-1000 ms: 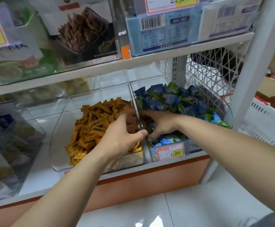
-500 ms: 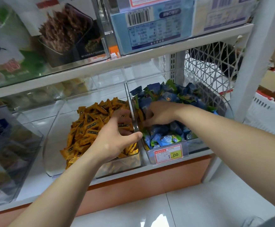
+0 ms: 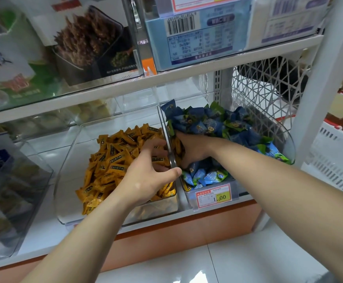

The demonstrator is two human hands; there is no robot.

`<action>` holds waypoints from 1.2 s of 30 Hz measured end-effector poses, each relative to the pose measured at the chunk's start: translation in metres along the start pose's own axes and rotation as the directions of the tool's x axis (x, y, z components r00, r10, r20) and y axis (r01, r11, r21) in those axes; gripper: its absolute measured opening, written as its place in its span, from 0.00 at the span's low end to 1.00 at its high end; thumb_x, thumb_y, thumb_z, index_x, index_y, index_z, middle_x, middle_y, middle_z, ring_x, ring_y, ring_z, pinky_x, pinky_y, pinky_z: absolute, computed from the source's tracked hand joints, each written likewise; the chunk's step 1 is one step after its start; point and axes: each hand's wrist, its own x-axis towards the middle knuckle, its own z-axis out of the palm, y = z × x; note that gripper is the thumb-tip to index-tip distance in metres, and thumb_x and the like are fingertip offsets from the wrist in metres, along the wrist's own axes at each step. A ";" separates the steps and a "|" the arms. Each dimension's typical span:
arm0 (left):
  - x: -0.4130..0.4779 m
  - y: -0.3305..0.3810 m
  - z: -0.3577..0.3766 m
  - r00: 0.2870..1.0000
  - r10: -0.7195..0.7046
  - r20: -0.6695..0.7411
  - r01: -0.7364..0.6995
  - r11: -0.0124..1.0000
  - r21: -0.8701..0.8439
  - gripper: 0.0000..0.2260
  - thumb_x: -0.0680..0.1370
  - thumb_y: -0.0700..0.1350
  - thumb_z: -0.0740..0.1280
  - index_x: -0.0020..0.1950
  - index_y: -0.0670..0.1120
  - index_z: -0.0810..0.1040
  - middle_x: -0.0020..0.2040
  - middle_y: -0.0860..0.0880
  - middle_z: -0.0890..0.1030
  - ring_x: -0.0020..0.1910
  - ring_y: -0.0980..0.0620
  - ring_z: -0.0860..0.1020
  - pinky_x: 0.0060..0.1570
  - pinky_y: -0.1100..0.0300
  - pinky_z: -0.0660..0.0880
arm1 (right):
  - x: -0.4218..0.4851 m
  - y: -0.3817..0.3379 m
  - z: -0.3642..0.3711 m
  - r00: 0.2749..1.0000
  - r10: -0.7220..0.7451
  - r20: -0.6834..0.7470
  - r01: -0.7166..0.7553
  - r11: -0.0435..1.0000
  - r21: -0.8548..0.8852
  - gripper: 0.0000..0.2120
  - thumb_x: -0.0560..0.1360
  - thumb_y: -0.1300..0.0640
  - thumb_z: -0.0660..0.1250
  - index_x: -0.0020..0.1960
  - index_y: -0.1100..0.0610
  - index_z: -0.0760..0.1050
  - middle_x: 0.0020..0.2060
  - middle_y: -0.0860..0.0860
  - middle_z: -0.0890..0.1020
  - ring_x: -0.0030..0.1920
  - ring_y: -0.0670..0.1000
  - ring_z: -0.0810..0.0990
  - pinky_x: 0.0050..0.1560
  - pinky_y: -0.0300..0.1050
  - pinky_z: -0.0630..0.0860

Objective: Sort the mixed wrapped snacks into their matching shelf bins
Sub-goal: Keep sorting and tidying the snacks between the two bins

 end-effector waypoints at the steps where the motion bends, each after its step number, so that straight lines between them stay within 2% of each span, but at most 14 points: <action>1: 0.000 0.000 0.000 1.000 0.001 0.001 -0.001 1.000 -0.002 0.30 0.71 0.55 0.76 0.67 0.62 0.64 0.56 0.61 0.76 0.45 0.62 0.81 0.45 0.63 0.80 | 0.001 -0.001 -0.001 1.000 -0.004 0.002 0.004 1.000 -0.011 0.51 0.62 0.53 0.81 0.77 0.52 0.55 0.68 0.52 0.75 0.65 0.55 0.74 0.63 0.54 0.75; 5: 0.000 -0.002 -0.001 1.000 0.009 0.021 -0.009 1.000 -0.030 0.29 0.72 0.54 0.76 0.66 0.62 0.64 0.57 0.61 0.76 0.45 0.62 0.81 0.42 0.67 0.79 | 0.003 -0.001 -0.005 0.999 -0.030 0.013 0.029 1.000 0.011 0.36 0.63 0.54 0.81 0.67 0.54 0.71 0.58 0.52 0.81 0.57 0.53 0.80 0.59 0.54 0.78; 9: 0.001 -0.004 -0.002 0.999 0.017 0.043 -0.015 0.999 -0.052 0.28 0.72 0.53 0.76 0.64 0.65 0.64 0.57 0.60 0.76 0.46 0.61 0.82 0.42 0.68 0.78 | 0.002 -0.004 -0.004 0.998 -0.016 0.058 0.022 0.993 -0.113 0.24 0.63 0.50 0.79 0.56 0.53 0.76 0.48 0.50 0.83 0.48 0.52 0.81 0.51 0.54 0.81; 12: 0.002 -0.005 -0.003 0.998 0.020 0.051 -0.017 0.998 -0.065 0.28 0.72 0.52 0.76 0.63 0.65 0.64 0.57 0.61 0.76 0.45 0.60 0.82 0.41 0.69 0.78 | 0.000 -0.005 -0.006 0.998 0.001 0.058 0.010 0.985 -0.175 0.28 0.61 0.45 0.78 0.57 0.51 0.74 0.48 0.48 0.81 0.46 0.49 0.79 0.48 0.49 0.80; 17: 0.003 -0.006 -0.002 0.999 0.021 0.049 -0.018 0.998 -0.057 0.29 0.71 0.53 0.77 0.64 0.65 0.64 0.57 0.60 0.76 0.46 0.60 0.82 0.42 0.66 0.78 | -0.004 -0.002 -0.007 0.997 0.008 0.080 0.003 0.992 -0.127 0.38 0.62 0.43 0.79 0.67 0.49 0.68 0.56 0.47 0.77 0.53 0.51 0.77 0.51 0.48 0.78; 20: 0.003 -0.007 -0.002 0.999 0.024 0.046 -0.022 0.998 -0.051 0.29 0.70 0.54 0.77 0.64 0.65 0.64 0.57 0.60 0.76 0.46 0.60 0.83 0.44 0.65 0.78 | -0.007 -0.002 -0.007 0.997 -0.016 0.071 0.020 0.998 -0.055 0.32 0.64 0.46 0.78 0.65 0.49 0.71 0.55 0.47 0.79 0.53 0.51 0.78 0.52 0.48 0.78; 24: 0.003 -0.007 -0.002 0.999 0.026 0.042 -0.024 0.999 -0.048 0.28 0.70 0.54 0.77 0.61 0.69 0.64 0.57 0.61 0.76 0.46 0.60 0.82 0.41 0.68 0.77 | -0.012 -0.005 -0.006 0.995 -0.056 0.079 0.049 0.995 0.085 0.17 0.67 0.51 0.77 0.52 0.44 0.75 0.44 0.41 0.81 0.45 0.45 0.80 0.42 0.42 0.73; 27: 0.003 -0.008 -0.002 0.999 0.026 0.038 -0.024 0.999 -0.048 0.27 0.70 0.54 0.77 0.60 0.70 0.65 0.56 0.61 0.77 0.46 0.60 0.82 0.40 0.69 0.77 | -0.015 -0.006 -0.003 0.998 -0.058 0.014 0.057 0.993 0.101 0.09 0.69 0.50 0.76 0.44 0.46 0.76 0.36 0.43 0.81 0.38 0.42 0.79 0.37 0.42 0.71; 30: 0.003 -0.008 -0.003 0.999 0.025 0.027 -0.024 0.999 -0.030 0.27 0.70 0.54 0.77 0.60 0.68 0.65 0.55 0.61 0.78 0.45 0.61 0.82 0.39 0.69 0.77 | -0.022 -0.009 -0.009 0.998 -0.062 -0.020 0.064 0.992 0.108 0.08 0.68 0.47 0.76 0.40 0.49 0.79 0.32 0.45 0.81 0.33 0.43 0.78 0.37 0.42 0.71; 33: 0.004 -0.008 -0.003 1.000 0.022 0.014 -0.021 1.000 -0.018 0.28 0.69 0.55 0.77 0.62 0.66 0.65 0.55 0.60 0.79 0.45 0.62 0.82 0.39 0.71 0.76 | -0.032 -0.012 -0.022 0.996 -0.074 -0.055 0.081 0.987 0.140 0.11 0.69 0.46 0.76 0.42 0.52 0.81 0.36 0.49 0.84 0.37 0.48 0.81 0.40 0.44 0.73; 36: 0.003 -0.006 -0.004 1.000 0.014 0.009 -0.014 1.000 0.026 0.28 0.68 0.57 0.76 0.62 0.66 0.65 0.53 0.63 0.78 0.45 0.65 0.80 0.37 0.72 0.74 | -0.046 -0.017 -0.035 0.989 -0.079 -0.128 0.106 0.970 0.219 0.10 0.72 0.48 0.76 0.40 0.54 0.81 0.36 0.49 0.84 0.36 0.45 0.81 0.38 0.37 0.71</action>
